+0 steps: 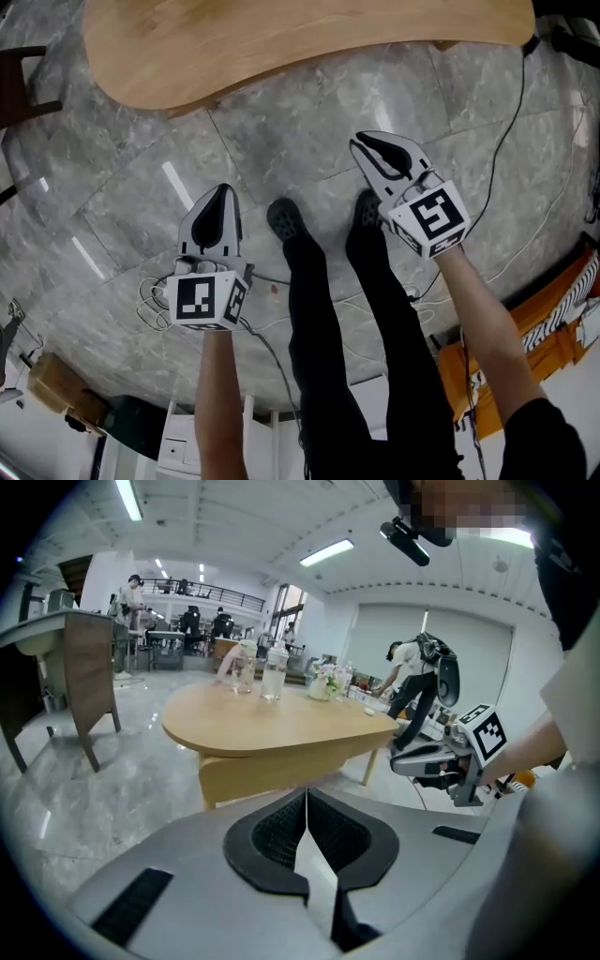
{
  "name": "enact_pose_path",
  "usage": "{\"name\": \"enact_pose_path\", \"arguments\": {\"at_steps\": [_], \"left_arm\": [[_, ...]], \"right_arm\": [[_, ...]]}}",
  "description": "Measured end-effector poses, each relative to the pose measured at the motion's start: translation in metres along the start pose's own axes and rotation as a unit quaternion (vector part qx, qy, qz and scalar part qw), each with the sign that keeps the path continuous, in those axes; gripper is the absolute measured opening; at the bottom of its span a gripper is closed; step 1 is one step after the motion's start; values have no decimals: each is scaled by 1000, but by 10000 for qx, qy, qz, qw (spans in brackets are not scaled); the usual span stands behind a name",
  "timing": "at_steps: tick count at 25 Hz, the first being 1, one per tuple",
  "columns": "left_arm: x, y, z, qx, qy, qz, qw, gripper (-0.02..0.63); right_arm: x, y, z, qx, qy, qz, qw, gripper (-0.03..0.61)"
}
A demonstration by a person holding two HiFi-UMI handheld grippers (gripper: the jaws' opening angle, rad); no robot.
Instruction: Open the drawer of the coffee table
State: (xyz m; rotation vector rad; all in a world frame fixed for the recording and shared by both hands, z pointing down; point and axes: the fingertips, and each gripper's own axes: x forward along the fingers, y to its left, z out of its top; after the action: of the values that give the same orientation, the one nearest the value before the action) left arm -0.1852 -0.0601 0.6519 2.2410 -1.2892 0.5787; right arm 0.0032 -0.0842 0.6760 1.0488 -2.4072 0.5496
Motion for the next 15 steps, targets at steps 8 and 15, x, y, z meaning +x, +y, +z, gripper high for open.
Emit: {"name": "enact_pose_path", "arguments": {"at_steps": [8,15], "left_arm": [[38,30,-19,-53,-23,48,10000,14],[64,64,-29,-132,-6,195,9997,89]], "right_arm": [[44,-50,-16,-90,75,-302,9995,92],[73,-85,-33,-19,313,-602,9977,173]]}}
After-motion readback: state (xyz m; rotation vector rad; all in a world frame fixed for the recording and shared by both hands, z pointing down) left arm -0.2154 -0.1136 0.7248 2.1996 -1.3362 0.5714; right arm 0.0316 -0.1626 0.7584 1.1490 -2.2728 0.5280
